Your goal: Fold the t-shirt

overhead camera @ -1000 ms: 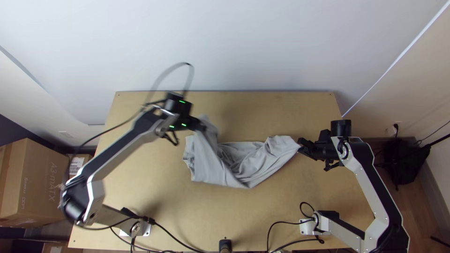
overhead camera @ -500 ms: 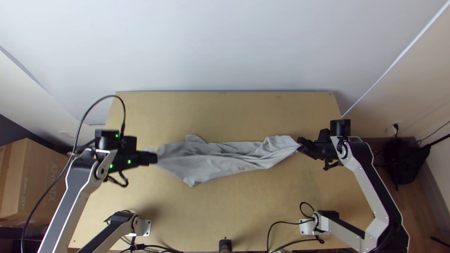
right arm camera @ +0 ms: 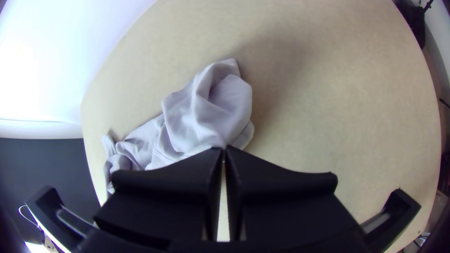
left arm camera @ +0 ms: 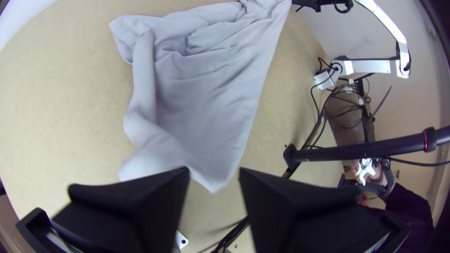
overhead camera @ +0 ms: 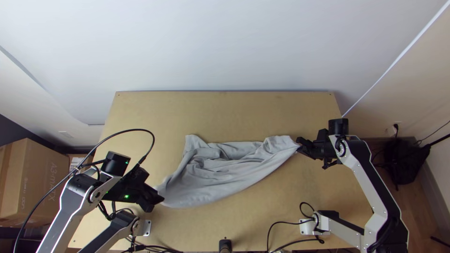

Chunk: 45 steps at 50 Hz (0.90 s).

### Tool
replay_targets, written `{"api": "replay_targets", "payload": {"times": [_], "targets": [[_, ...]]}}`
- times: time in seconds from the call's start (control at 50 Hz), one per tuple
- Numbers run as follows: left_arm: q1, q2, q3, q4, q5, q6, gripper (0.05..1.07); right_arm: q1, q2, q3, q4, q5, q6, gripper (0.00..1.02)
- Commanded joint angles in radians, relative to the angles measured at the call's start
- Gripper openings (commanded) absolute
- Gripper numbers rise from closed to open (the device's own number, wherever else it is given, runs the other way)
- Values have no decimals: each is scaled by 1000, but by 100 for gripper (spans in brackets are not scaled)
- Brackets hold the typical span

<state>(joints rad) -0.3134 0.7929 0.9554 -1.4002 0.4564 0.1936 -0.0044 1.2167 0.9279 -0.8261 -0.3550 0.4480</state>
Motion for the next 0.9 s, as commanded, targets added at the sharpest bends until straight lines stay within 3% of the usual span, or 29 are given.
{"api": "replay_targets", "payload": {"times": [0.0,0.1,0.24,0.32,0.42,0.5,0.66,0.76,0.88], "targets": [[-10,12,16,-11,8,56,98,-11,12,-12,4,2,6,2],[14,25,23,-11,1,99,100,-16,10,-12,4,2,6,2],[163,123,111,21,45,164,100,-17,9,-15,4,2,9,2],[174,197,169,41,90,133,100,-17,9,-21,4,2,9,2],[134,252,186,184,97,21,100,-17,10,-27,4,2,14,2],[89,305,198,294,94,-72,90,-17,10,-29,4,2,15,2],[-26,428,197,469,-33,-131,86,-12,9,-32,5,2,23,2],[-76,499,204,558,-102,-138,75,-12,4,-32,5,2,27,2],[-138,589,221,645,-203,-126,75,-14,1,-38,5,2,29,2]]}}
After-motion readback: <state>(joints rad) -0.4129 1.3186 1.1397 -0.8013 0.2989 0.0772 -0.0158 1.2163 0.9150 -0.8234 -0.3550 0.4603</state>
